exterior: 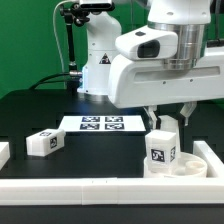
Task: Assemble stool
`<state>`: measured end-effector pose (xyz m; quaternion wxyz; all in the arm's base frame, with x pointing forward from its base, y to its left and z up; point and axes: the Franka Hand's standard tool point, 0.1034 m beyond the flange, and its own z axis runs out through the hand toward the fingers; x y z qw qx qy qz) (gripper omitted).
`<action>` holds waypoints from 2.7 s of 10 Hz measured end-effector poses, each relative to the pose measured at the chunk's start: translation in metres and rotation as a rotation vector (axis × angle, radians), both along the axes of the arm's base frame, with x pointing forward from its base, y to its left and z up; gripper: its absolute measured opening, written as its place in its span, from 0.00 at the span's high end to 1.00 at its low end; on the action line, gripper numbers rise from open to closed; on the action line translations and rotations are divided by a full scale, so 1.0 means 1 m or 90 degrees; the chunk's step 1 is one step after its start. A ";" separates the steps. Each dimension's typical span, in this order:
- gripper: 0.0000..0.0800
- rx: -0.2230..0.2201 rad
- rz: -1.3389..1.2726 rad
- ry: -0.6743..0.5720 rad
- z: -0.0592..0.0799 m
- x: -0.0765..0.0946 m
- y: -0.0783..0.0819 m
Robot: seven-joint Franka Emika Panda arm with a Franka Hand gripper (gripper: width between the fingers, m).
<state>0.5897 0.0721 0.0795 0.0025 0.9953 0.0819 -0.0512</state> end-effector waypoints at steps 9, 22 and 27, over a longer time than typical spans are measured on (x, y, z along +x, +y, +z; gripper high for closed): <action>0.58 0.010 -0.513 0.013 0.001 0.002 0.004; 0.19 0.011 -0.428 0.015 0.026 0.011 -0.107; 0.19 0.016 -0.448 0.030 0.011 -0.008 -0.172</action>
Offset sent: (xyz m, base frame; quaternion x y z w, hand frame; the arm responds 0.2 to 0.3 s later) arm -0.0046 -0.0034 -0.0023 0.0551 0.0041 0.2179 0.9744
